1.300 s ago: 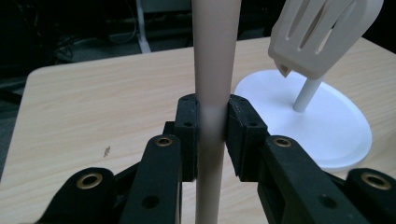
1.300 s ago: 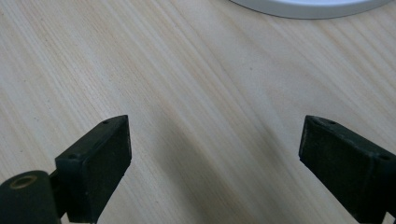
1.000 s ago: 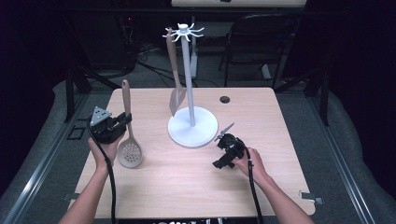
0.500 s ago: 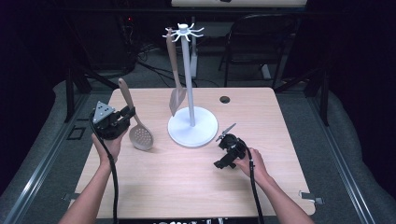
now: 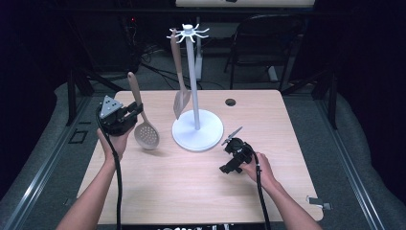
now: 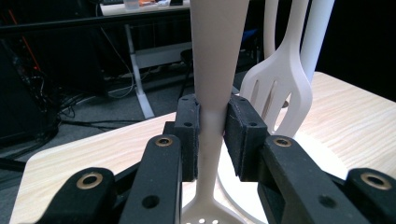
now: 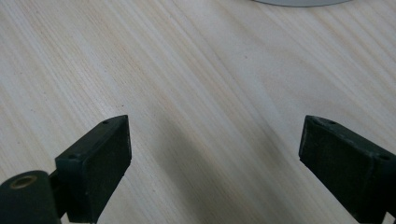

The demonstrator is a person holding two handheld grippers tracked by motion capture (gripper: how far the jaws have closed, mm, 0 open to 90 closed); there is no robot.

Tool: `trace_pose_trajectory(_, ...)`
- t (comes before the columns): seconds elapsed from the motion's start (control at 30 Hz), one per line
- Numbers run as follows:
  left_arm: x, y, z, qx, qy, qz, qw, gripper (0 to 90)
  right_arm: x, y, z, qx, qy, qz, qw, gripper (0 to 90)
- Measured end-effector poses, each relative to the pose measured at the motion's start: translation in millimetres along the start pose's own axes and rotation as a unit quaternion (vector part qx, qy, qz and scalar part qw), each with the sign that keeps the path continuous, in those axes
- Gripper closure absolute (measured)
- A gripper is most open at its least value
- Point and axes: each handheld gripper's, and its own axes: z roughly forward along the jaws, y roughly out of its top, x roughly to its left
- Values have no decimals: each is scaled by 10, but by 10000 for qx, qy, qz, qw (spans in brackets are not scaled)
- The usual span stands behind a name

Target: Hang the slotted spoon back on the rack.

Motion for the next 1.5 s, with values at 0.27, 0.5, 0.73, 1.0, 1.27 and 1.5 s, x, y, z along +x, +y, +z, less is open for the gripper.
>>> trace_pose_trajectory(0.27, -6, 28, 97, 69, -38, 36, 10000, 757, 0, -5, 6, -49, 31, 34, 10000, 89)
trace_pose_trajectory(0.5, 6, 59, 178, 106, -70, 24, 9999, 757, -4, -8, 11, -20, 10, 41, 10000, 89)
trace_pose_trajectory(0.73, -12, 133, 261, 146, -140, 77, 9998, 757, -4, -10, 14, -10, 5, 38, 10000, 89)
trace_pose_trajectory(1.0, -50, 223, 316, 193, -226, 154, 9994, 757, -5, -14, 7, 18, -4, 15, 10000, 89)
trace_pose_trajectory(1.27, -94, 292, 309, 185, -355, 207, 9990, 756, -5, -21, -5, 22, -19, 29, 10000, 89)
trace_pose_trajectory(1.5, -168, 365, 263, 151, -473, 306, 9983, 756, -2, -15, 2, 20, 17, 15, 10000, 89)
